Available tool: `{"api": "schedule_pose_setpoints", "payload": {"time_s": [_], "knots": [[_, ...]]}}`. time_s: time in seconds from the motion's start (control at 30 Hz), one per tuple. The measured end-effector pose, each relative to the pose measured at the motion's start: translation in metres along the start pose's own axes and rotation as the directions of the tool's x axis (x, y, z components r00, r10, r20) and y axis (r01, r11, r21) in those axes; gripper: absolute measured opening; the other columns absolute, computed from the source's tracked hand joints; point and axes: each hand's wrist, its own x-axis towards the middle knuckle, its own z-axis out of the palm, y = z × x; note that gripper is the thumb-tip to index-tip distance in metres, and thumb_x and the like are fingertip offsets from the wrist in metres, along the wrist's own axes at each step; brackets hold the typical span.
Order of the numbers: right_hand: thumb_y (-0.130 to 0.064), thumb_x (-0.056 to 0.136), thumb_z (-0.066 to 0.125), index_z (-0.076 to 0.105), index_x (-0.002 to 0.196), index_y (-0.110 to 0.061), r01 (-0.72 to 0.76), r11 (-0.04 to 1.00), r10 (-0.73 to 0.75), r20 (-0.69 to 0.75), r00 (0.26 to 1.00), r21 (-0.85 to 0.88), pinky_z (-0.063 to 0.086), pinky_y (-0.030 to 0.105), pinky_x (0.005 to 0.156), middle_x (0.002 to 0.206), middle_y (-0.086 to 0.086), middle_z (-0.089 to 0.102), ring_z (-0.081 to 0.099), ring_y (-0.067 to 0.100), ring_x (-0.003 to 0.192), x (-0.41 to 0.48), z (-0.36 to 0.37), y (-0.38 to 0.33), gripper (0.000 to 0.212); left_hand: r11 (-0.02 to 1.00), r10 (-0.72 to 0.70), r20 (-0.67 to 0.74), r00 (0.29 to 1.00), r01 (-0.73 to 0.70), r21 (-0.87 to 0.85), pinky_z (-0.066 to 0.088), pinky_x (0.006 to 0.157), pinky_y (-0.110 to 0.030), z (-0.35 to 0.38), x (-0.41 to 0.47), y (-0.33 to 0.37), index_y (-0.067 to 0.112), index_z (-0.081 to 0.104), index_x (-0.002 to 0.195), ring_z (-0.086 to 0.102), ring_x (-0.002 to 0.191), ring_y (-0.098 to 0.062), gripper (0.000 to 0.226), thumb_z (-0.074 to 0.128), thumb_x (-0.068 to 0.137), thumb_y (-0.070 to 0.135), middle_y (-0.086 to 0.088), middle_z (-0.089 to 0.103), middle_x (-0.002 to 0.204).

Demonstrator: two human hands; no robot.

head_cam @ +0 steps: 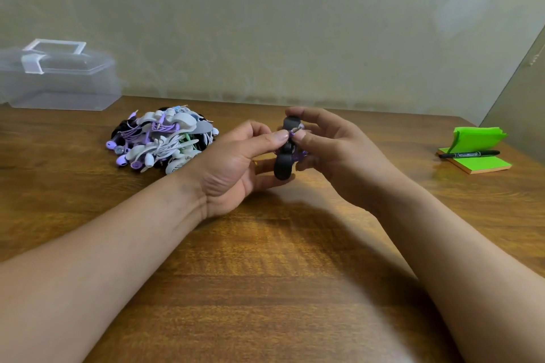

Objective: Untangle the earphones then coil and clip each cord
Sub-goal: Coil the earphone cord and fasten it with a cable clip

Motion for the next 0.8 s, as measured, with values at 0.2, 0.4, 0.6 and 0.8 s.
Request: {"api": "schedule_pose_setpoints", "payload": {"time_s": [0.2, 0.4, 0.6, 0.8], "knots": [[-0.017, 0.103, 0.06, 0.066, 0.136, -0.019, 0.039, 0.994, -0.037, 0.018, 0.999, -0.104, 0.048, 0.016, 0.07, 0.126, 0.007, 0.073, 0.061, 0.009, 0.089, -0.006, 0.005, -0.01, 0.033, 0.974, -0.145, 0.269, 0.952, 0.185, -0.132, 0.061, 0.084, -0.04, 0.0, -0.006, 0.0, 0.005, 0.063, 0.121, 0.064, 0.092, -0.025, 0.026, 0.058, 0.101, 0.022, -0.018, 0.066, 0.109], [-0.041, 0.107, 0.056, 0.066, 0.122, -0.026, 0.067, 0.938, -0.141, -0.199, 0.97, -0.34, 0.049, 0.031, 0.081, 0.107, -0.014, 0.069, 0.063, 0.004, 0.093, -0.005, 0.004, -0.007, 0.024, 0.99, -0.033, 0.081, 0.996, 0.044, -0.135, 0.056, 0.068, -0.027, 0.002, 0.003, -0.001, 0.01, 0.061, 0.116, 0.058, 0.078, -0.017, 0.022, 0.051, 0.106, 0.027, -0.008, 0.063, 0.091], [-0.032, 0.1, 0.069, 0.068, 0.099, -0.016, 0.129, 0.891, -0.174, -0.065, 0.983, -0.436, 0.05, 0.024, 0.062, 0.082, 0.0, 0.073, 0.064, 0.008, 0.071, -0.008, 0.013, -0.004, 0.016, 1.0, 0.017, 0.085, 0.996, -0.015, -0.02, 0.052, 0.071, -0.028, 0.002, 0.001, -0.003, 0.011, 0.063, 0.117, 0.056, 0.082, -0.016, 0.024, 0.048, 0.108, 0.028, -0.005, 0.063, 0.093], [-0.025, 0.103, 0.066, 0.066, 0.098, -0.009, 0.061, 0.955, -0.092, -0.092, 0.992, -0.29, 0.055, 0.034, 0.07, 0.078, 0.001, 0.071, 0.066, 0.015, 0.073, -0.007, 0.012, -0.006, 0.017, 0.999, -0.016, 0.125, 0.992, 0.021, -0.039, 0.047, 0.07, -0.032, 0.002, 0.002, -0.003, 0.014, 0.063, 0.129, 0.055, 0.079, -0.016, 0.038, 0.037, 0.109, 0.032, -0.007, 0.06, 0.093]]}}
